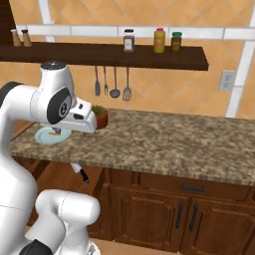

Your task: Pick up the knife from the drawer and place it on the cutting board. Then place the meat from the plate to the cutting board.

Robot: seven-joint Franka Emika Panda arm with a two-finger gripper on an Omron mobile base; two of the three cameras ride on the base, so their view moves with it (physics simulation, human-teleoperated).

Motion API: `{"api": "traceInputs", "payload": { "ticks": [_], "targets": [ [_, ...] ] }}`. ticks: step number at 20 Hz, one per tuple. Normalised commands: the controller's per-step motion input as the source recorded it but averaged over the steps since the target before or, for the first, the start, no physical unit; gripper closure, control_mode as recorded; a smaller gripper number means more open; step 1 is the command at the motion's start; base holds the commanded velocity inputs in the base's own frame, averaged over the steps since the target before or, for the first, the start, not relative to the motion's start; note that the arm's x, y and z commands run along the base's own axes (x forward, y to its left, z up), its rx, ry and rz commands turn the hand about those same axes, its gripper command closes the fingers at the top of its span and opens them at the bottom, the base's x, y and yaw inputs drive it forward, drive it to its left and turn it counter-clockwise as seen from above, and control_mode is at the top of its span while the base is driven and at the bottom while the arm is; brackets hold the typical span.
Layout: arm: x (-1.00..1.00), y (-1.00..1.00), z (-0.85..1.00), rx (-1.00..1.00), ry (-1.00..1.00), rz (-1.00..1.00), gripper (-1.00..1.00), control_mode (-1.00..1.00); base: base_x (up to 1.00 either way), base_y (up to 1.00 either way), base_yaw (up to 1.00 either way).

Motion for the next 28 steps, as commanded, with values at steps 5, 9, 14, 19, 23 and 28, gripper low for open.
{"api": "traceInputs", "payload": {
  "ticks": [5, 9, 14, 19, 23, 28],
  "targets": [
    [0.00, 0.00, 0.00, 0.00, 0.00, 0.00, -1.00, 1.00, 0.19, 0.57, -0.21],
    [0.00, 0.00, 0.00, 0.00, 0.00, 0.00, -1.00, 1.00, 0.00, 0.75, -0.26],
    [0.00, 0.00, 0.00, 0.00, 0.00, 0.00, -1.00, 1.00, 0.05, 0.82, -0.33],
    [0.00, 0.00, 0.00, 0.00, 0.00, 0.00, -1.00, 1.00, 0.04, 0.78, -0.42],
    [0.00, 0.00, 0.00, 0.00, 0.00, 0.00, -1.00, 1.00, 0.13, 0.64, -0.47],
    [0.00, 0.00, 0.00, 0.00, 0.00, 0.00, -1.00, 1.00, 0.13, 0.68, -0.46]
  ]
}}
